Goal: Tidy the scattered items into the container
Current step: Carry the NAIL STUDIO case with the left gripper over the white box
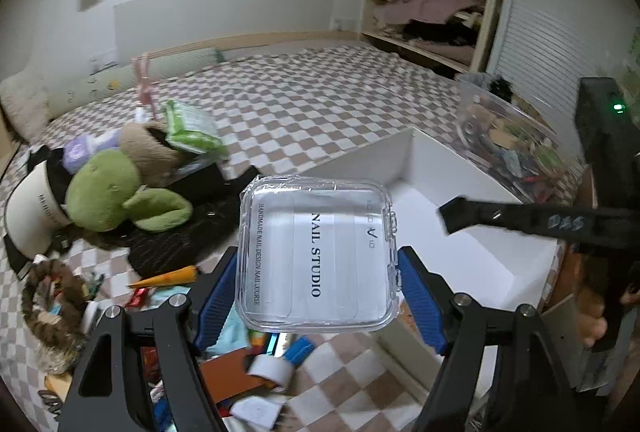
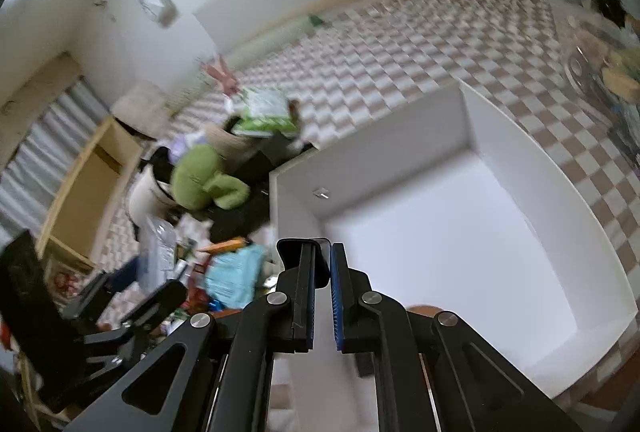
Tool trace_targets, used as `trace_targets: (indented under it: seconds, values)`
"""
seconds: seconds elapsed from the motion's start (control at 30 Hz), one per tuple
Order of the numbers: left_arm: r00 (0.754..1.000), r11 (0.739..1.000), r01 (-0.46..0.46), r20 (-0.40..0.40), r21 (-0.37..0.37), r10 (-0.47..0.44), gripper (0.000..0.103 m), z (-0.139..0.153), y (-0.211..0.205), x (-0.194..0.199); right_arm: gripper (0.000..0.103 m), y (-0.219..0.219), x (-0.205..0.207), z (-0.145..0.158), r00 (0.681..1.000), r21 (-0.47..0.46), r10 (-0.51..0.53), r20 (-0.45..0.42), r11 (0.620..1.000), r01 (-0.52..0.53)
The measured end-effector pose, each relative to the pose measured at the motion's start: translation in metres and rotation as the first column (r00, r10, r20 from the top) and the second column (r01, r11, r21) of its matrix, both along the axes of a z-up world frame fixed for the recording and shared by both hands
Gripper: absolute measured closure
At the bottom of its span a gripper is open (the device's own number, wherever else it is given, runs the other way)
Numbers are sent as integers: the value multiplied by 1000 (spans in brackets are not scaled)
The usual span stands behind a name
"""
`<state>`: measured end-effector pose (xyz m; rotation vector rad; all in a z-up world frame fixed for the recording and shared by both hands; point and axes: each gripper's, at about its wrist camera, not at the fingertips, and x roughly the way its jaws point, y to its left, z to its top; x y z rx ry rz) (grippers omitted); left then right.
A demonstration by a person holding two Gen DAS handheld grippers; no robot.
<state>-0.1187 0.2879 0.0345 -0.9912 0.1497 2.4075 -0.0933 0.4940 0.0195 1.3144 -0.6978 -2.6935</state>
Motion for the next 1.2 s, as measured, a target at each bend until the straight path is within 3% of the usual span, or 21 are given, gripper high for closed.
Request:
trace_targets:
  seconds: [0.27, 0.5, 0.83, 1.2]
  values:
    - [997, 998, 64, 39, -15, -64, 26, -17, 36, -2, 95, 8, -1, -35, 984, 77, -10, 176, 997, -3]
    - [995, 996, 84, 63, -31, -82, 26, -30, 48, -4, 95, 19, 0, -49, 970, 77, -50, 237, 996, 33]
    - [987, 990, 136, 97, -38, -132, 26, -42, 69, 4, 95, 38, 6, -46, 968, 36, -119, 219, 993, 114]
    - [947, 955, 282, 187, -91, -261, 26, -67, 109, 27, 95, 64, 12, -44, 957, -2, -199, 211, 979, 204]
